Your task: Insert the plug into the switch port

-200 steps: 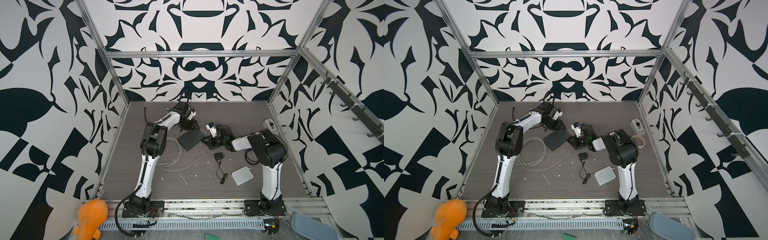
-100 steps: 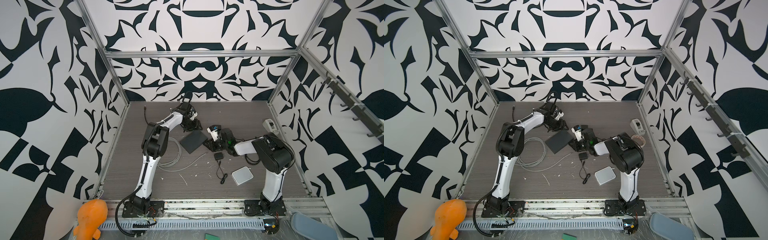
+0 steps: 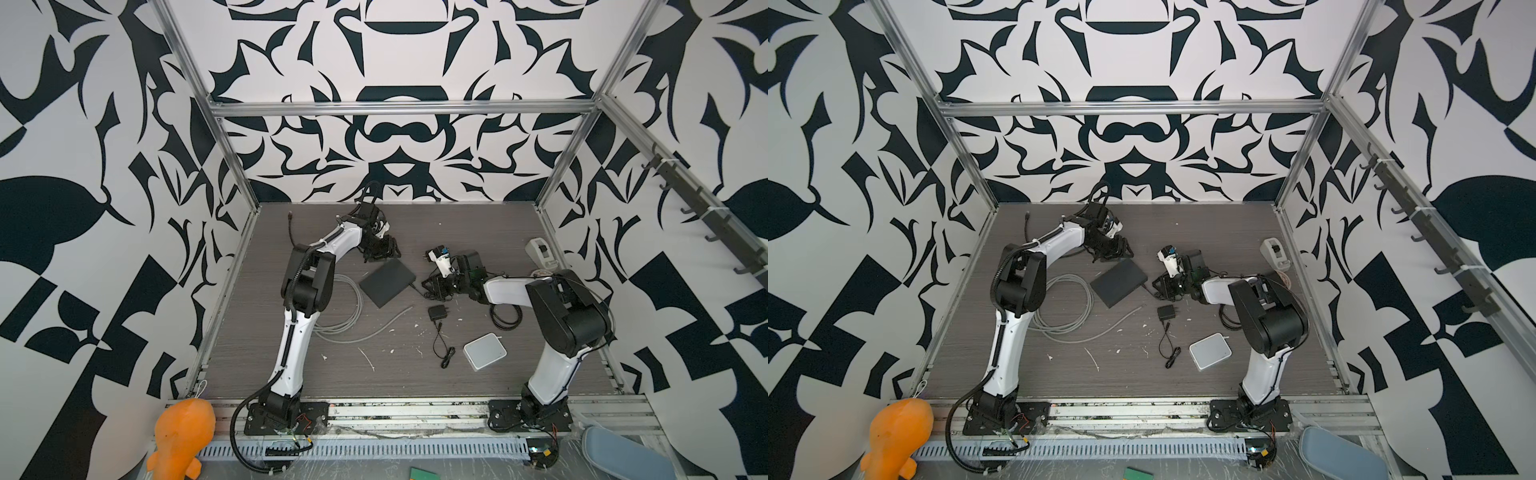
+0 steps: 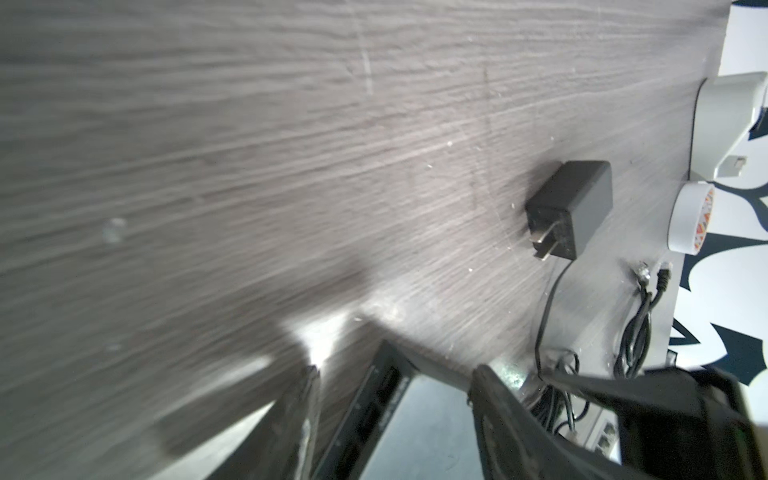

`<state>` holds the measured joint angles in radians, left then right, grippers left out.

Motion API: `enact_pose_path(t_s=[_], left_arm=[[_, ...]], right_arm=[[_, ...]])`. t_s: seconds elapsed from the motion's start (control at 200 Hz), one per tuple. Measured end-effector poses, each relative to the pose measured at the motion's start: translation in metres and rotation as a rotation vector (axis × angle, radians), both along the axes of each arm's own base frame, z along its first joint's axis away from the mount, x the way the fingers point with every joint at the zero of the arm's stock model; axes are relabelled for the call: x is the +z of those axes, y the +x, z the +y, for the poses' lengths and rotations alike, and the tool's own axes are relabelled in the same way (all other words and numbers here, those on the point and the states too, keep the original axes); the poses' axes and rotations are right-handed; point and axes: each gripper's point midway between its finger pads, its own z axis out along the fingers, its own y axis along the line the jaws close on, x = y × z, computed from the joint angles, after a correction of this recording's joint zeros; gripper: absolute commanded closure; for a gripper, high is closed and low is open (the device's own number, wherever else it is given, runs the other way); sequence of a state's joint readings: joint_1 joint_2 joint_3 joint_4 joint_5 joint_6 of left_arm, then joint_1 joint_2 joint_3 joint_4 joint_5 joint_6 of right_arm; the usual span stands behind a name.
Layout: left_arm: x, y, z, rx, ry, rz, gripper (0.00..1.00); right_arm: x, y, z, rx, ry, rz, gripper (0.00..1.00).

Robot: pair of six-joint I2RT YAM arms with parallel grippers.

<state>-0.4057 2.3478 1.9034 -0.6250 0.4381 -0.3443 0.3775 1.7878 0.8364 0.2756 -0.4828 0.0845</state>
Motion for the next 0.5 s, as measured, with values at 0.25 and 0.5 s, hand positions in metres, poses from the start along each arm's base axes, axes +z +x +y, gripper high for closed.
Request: enact_pose_path(t_s=[0.25, 0.5], left_arm=[[-0.003, -0.013, 0.004, 0.009, -0.006, 0.029, 0.38], [-0.004, -0.019, 0.007, 0.010, -0.006, 0.037, 0.38]], right_arm=[[-0.002, -0.015, 0.011, 0.083, -0.026, -0.044, 0.64], [-0.021, -0.015, 0.029, 0.139, -0.092, -0.076, 0.72]])
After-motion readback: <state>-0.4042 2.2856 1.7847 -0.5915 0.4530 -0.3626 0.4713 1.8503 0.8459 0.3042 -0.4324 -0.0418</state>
